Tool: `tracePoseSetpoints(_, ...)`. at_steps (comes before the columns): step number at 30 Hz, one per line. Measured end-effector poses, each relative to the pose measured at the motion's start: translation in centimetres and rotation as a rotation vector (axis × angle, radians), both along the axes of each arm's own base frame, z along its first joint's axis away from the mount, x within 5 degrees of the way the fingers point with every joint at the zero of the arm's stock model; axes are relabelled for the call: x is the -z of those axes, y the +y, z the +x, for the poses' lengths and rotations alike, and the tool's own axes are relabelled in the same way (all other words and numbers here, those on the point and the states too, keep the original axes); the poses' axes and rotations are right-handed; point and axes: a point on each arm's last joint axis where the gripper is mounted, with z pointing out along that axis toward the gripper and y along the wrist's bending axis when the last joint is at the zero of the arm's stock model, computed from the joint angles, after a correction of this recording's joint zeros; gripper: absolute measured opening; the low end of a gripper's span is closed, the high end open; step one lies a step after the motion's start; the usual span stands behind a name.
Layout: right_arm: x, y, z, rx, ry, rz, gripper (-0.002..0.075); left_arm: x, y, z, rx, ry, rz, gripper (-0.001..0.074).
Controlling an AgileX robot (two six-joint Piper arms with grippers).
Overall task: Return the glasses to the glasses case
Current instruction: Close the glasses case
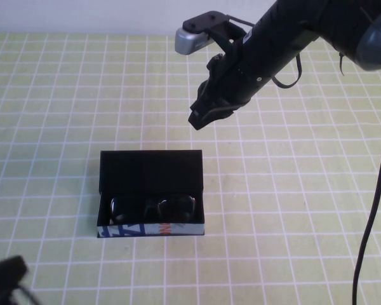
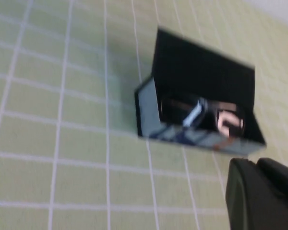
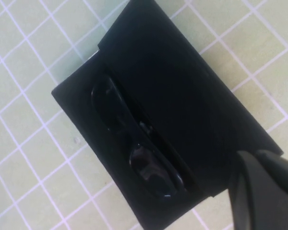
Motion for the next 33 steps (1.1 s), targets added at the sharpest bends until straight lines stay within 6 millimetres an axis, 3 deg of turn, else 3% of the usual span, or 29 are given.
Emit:
tracePoseSetpoints(6,0.0,0.0,0.0,0.037,0.028,0.007,-0.0011,-0.1,-2.1,3.6,0.282,0.314,0.162,-0.0002)
tracePoseSetpoints(14,0.0,0.0,0.0,0.071,0.052,0.013,-0.0011,2.0,-5.0,9.3,0.532,0.351,0.096,-0.0002)
tracePoseSetpoints(20,0.5,0.4,0.6,0.114,0.06,0.039,-0.0011,5.7,-6.2,12.6,0.559,0.341,0.029,-0.0002)
tracePoseSetpoints(25,1.6,0.7,1.3,0.151,0.063,0.049,-0.0011,8.1,-6.5,14.2,0.54,0.334,0.012,-0.0002)
tracePoseSetpoints(33,2.8,1.1,2.5,0.196,0.029,0.075,-0.0011,9.3,-6.6,15.7,0.535,0.309,0.052,-0.0002)
